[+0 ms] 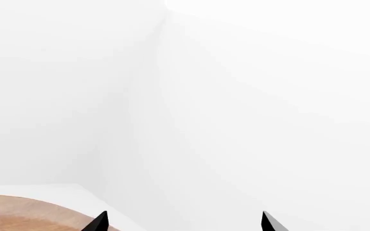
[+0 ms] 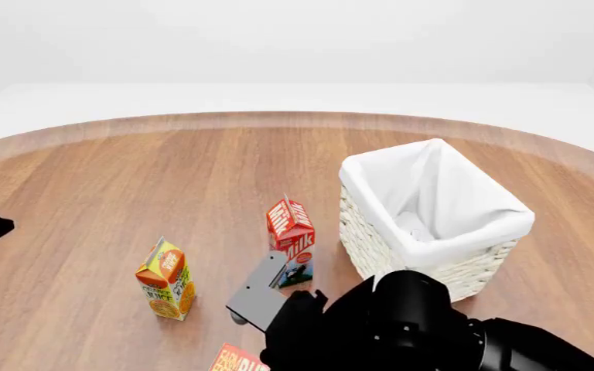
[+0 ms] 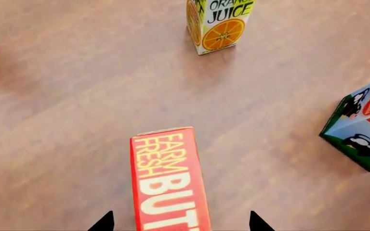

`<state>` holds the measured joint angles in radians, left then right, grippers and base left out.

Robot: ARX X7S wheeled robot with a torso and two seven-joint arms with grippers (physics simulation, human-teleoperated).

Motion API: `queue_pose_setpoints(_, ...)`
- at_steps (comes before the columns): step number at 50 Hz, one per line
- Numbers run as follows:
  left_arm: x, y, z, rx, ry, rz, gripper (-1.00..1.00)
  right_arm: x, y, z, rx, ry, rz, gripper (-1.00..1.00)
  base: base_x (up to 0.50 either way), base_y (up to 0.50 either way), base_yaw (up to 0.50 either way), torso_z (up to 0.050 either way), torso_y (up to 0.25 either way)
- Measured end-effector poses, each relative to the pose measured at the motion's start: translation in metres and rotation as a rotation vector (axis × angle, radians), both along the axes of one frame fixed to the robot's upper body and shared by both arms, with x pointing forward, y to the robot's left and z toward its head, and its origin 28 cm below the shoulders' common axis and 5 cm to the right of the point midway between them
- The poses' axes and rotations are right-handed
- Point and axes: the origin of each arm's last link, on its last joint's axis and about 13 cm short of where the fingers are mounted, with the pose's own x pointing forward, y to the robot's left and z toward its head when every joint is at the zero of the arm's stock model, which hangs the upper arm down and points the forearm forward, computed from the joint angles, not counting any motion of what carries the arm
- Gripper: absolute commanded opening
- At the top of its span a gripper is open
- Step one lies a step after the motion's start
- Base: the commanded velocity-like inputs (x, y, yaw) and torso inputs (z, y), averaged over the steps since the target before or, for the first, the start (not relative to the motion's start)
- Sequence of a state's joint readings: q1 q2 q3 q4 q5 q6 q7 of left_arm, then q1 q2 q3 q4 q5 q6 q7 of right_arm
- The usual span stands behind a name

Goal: Pick up the cream cheese box and the butter, and put them in the basket.

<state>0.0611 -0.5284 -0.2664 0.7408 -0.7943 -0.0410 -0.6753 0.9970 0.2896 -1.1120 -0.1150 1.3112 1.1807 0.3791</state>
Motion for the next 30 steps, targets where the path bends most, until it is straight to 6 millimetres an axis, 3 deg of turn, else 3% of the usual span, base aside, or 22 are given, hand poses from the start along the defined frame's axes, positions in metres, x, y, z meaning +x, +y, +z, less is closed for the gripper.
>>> queue_pose_setpoints(30, 0.000, 0.001, 0.000, -0.003, -0.002, 0.002, 1.00, 0.006, 0.002, -0.016, -0.020, 0.038, 0.003, 1.00, 0.00, 0.00, 0.00, 0.000, 0.000)
